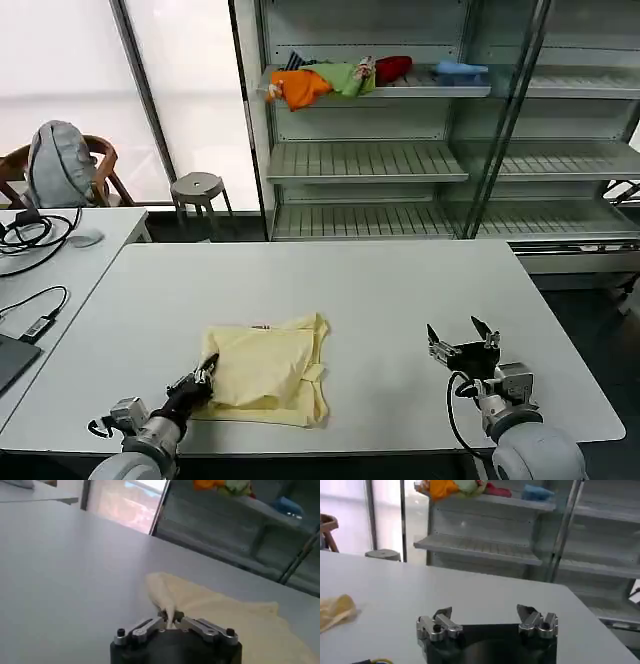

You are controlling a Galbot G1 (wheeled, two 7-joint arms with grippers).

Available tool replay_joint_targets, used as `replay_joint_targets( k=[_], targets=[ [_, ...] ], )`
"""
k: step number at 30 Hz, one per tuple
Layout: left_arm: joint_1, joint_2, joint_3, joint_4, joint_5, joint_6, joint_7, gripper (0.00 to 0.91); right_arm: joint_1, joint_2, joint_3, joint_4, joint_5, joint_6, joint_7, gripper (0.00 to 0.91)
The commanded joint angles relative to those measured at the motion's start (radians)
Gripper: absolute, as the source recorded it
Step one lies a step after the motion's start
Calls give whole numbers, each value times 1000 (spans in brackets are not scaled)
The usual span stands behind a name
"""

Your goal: Fold and organize the clothes.

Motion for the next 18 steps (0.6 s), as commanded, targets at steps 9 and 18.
replay_joint_targets(
  k=[9, 18],
  targets=[
    [25, 212, -535, -99, -53, 189, 28, 20, 21, 7, -19, 2, 1, 0, -2, 907],
    [120, 352, -740, -60, 76, 191, 138, 20, 23, 3, -21, 3, 2, 2, -6, 907]
  ],
)
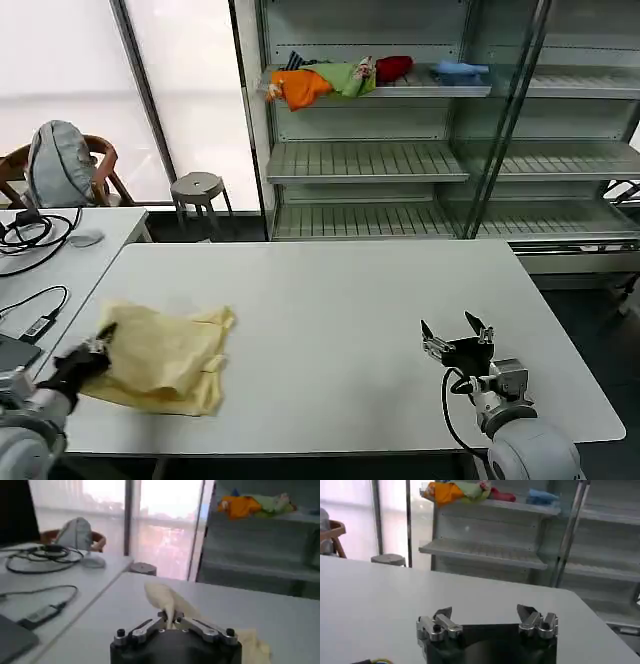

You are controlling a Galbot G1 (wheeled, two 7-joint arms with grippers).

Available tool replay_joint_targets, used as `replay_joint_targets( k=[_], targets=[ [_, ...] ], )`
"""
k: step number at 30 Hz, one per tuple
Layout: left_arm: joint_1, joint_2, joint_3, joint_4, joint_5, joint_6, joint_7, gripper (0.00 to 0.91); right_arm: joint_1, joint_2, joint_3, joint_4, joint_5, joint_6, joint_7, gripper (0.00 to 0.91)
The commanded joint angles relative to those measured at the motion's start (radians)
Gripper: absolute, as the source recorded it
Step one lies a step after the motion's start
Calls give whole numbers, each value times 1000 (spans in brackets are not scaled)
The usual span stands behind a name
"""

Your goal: Fold and organize the clothes.

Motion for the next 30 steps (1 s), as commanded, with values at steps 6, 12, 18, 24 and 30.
replay_joint_targets(
  k=[6, 12, 18, 24, 30],
  targets=[
    [73, 151, -257, -118, 155, 52, 89, 20, -14, -3, 11, 6, 2, 2, -2, 907],
    [57, 9, 170, -297, 443, 50, 58, 20, -30, -9, 37, 11, 2, 0, -1, 907],
    [0, -145, 708, -306, 794, -6, 14, 20, -53, -10, 63, 26, -1, 0, 3, 907],
    [-101, -240, 877, -212, 873, -58, 25, 20, -61, -8, 84, 41, -4, -1, 7, 907],
    [-228, -234, 822, -174, 586, 33, -74, 20, -54, -8, 79, 52, -35, 0, -6, 907]
  ],
)
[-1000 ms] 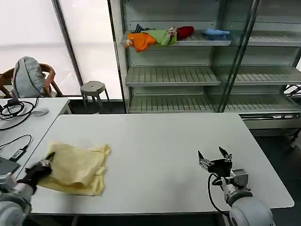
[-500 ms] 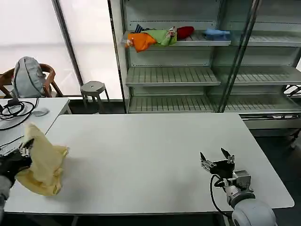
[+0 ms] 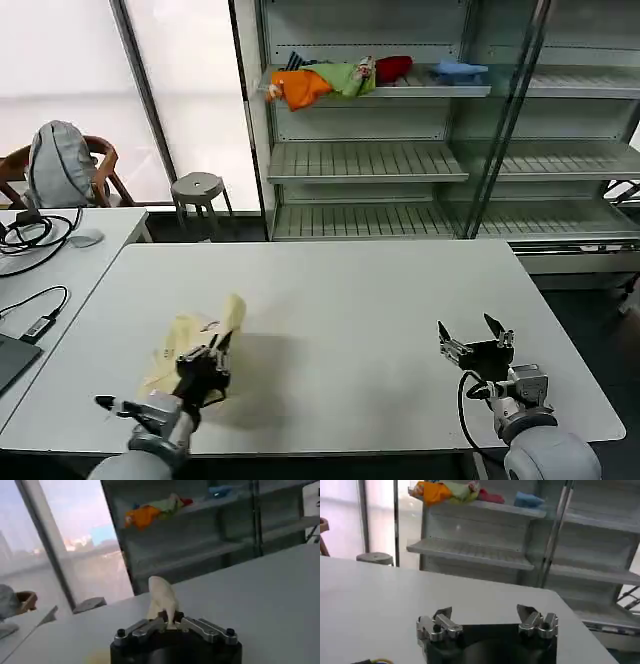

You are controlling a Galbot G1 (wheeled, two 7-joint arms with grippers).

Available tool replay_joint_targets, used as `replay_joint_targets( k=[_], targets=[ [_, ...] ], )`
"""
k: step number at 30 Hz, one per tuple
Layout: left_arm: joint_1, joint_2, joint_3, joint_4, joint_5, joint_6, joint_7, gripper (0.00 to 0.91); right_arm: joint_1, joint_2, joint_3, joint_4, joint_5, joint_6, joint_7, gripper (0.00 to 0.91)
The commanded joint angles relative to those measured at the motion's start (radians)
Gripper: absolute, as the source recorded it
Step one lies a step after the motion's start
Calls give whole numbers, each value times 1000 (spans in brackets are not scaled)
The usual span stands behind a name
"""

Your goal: Fold and organize the clothes.

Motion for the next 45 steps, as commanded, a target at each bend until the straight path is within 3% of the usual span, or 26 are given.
replay_joint_targets(
  k=[1, 14, 23, 27, 29, 39, 43, 45],
  targets=[
    [-193, -113, 288, 42, -75, 43, -119, 20, 6, 2, 4, 11, -25, 0, -12, 907],
    [-275, -205, 332, 117, -377, 43, -407, 20, 90, 2, -33, -25, -55, 25, -16, 907],
    [-325, -271, 381, 176, -464, 5, -441, 20, 141, -5, -24, -54, -41, 91, -23, 907],
    [-342, -299, 399, 204, -493, -3, -432, 20, 157, -3, -26, -68, -60, 82, -18, 907],
    [-348, -305, 401, 205, -513, -7, -401, 907, 161, -3, -29, -76, -67, 81, -20, 907],
    [-378, -362, 381, 204, -537, -89, -297, 907, 188, 4, -43, -97, -75, 85, -26, 907],
    [-376, -303, 313, 142, -514, -93, -239, 907, 202, 9, -58, -110, -85, 93, -30, 907],
    [-364, -239, 218, 115, -386, -120, -112, 907, 209, 13, -70, -115, -86, 94, -30, 907]
  ],
)
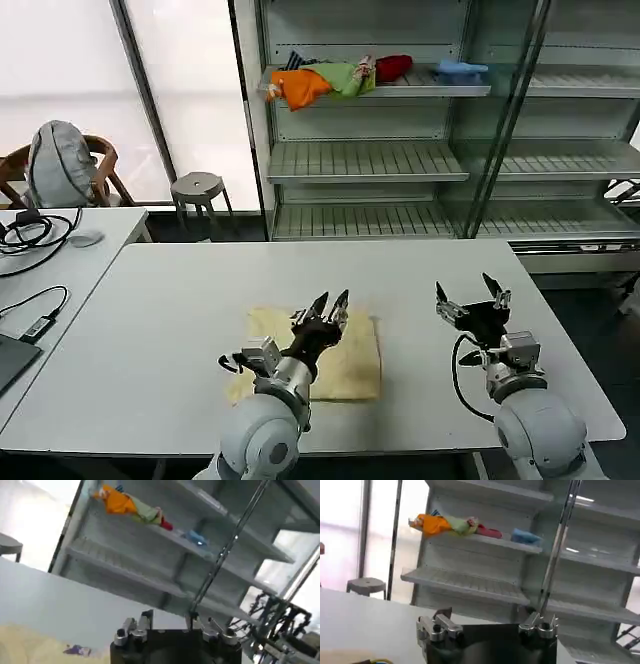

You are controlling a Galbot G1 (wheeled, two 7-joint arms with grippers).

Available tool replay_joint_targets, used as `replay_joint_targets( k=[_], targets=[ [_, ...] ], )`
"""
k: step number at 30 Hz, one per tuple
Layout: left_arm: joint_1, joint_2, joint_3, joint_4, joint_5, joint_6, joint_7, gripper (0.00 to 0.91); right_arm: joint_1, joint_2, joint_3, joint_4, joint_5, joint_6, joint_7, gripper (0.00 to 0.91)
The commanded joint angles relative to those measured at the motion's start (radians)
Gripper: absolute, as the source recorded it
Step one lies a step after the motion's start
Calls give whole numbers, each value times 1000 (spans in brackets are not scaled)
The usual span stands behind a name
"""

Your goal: Fold and organize the clothes.

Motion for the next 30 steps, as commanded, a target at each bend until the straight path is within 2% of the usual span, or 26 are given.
replay_joint_targets(
  k=[1, 3, 6, 8, 9, 11, 16, 21, 30],
  targets=[
    [-3, 96, -173, -74, 173, -71, 255, 907, 35, 8, -27, -25, -11, 15, -3, 907],
    [29, 182, -307, -61, 317, -139, 321, 907, 40, 15, -33, -34, -13, 22, -8, 907],
    [99, 275, -521, -3, 429, -244, 460, 907, 45, 24, -50, -39, -27, 27, -9, 907],
    [129, 307, -583, 36, 458, -292, 506, 907, 48, 29, -58, -45, -32, 36, -13, 907],
    [151, 321, -662, 64, 477, -294, 534, 907, 53, 33, -70, -50, -39, 42, -13, 907],
    [178, 330, -709, 85, 467, -309, 545, 907, 62, 39, -83, -57, -51, 47, -13, 907],
    [210, 318, -738, 111, 473, -333, 551, 907, 88, 44, -93, -91, -113, 87, -22, 907],
    [211, 299, -719, 120, 509, -351, 538, 907, 110, 50, -67, -149, -124, 126, -36, 907],
    [210, 289, -691, 105, 564, -362, 509, 907, 130, 56, -35, -222, -150, 227, -96, 907]
  ],
)
